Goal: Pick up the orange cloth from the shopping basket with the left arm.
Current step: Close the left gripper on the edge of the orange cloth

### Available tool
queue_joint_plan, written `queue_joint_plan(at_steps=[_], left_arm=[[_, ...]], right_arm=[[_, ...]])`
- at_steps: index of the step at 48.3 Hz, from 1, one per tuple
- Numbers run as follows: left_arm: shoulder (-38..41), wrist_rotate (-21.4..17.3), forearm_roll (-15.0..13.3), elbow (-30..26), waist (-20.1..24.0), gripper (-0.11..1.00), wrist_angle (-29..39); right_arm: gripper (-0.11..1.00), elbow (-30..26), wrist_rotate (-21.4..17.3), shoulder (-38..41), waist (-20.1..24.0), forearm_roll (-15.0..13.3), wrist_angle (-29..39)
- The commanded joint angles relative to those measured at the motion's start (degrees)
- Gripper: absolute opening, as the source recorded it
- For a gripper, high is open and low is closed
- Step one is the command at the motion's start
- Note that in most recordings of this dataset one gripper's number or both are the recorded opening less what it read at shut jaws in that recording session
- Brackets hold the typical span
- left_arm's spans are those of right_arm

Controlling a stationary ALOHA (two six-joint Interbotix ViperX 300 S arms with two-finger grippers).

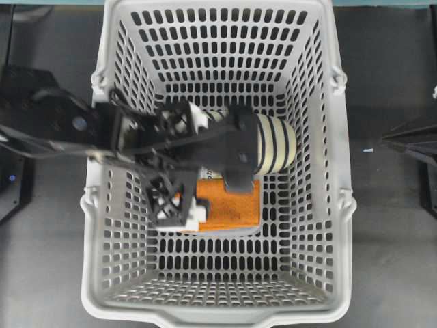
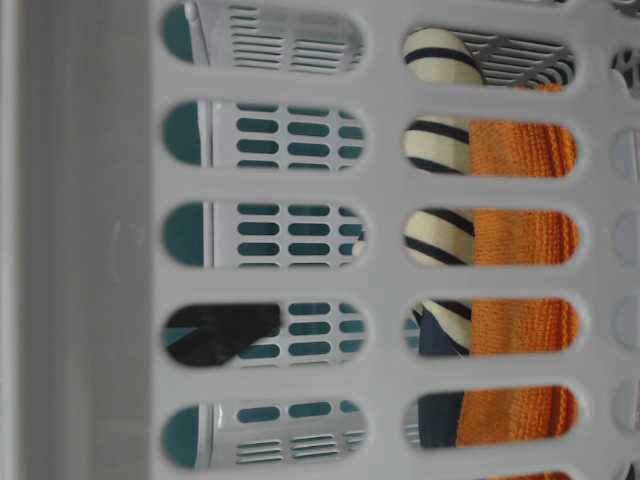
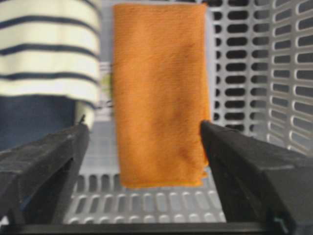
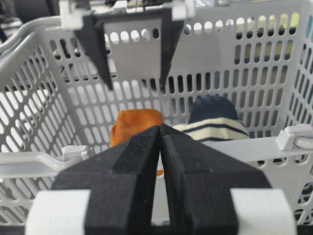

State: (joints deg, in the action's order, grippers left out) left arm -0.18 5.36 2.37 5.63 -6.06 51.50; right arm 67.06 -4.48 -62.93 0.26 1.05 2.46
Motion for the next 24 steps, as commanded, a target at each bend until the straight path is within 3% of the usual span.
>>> queue_joint_plan(at_steps=[1,24], left_arm=[[1.1,0.1,0.2,-1.6,-0.4,0.89,-0.4],[8.7,1.1,0.2,-0.9,-1.1,0.88,-2.8]], right_arm=[[-0.01,-1.1,0.1,0.4,0.1,0.2,-0.4],[-0.01,-1.1,0.1,0.4,0.0,0.2,-0.4]])
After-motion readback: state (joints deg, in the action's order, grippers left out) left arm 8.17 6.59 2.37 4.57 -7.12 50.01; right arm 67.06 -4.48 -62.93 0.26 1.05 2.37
